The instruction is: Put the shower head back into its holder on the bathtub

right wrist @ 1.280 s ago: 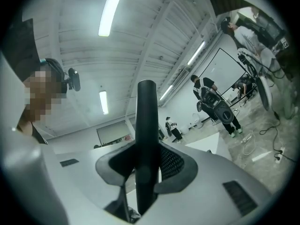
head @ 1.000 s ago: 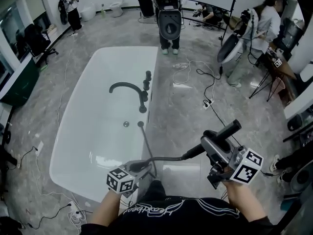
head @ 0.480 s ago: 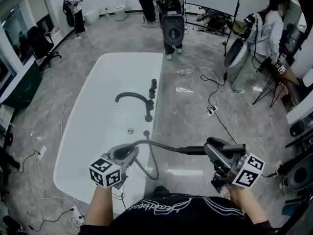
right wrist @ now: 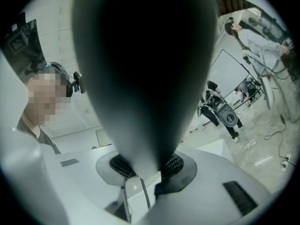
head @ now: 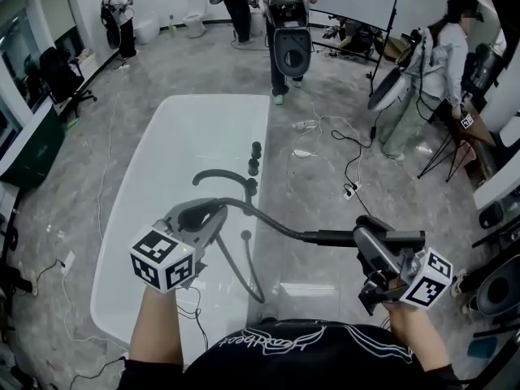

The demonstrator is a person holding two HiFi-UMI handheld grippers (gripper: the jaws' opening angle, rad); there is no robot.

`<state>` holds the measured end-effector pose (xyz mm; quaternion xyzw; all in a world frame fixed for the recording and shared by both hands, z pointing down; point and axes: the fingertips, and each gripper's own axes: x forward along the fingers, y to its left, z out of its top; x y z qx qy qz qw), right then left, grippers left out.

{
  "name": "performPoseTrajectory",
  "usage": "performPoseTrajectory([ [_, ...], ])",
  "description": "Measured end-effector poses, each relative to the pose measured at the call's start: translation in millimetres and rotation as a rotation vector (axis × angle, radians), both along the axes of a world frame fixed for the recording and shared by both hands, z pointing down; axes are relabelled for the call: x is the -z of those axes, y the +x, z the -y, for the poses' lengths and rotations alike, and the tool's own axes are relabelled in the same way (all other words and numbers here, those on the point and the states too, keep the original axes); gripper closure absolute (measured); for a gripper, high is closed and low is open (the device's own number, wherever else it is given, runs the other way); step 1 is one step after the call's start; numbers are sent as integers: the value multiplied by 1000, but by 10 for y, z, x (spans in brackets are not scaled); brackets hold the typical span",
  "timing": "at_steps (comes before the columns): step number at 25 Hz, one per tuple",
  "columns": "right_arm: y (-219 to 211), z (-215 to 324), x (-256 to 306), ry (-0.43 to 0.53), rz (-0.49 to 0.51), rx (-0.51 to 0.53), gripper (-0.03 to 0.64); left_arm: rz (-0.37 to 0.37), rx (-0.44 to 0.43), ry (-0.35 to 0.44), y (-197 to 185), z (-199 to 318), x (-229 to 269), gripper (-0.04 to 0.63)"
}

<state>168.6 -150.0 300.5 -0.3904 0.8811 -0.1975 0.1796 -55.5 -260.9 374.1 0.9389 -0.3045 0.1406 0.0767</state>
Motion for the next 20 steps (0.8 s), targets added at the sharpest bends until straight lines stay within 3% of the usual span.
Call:
performPoseTrajectory([
  [20, -176, 726, 902, 216, 32, 0, 497, 93, -26, 306, -11, 1074, 1341, 528],
])
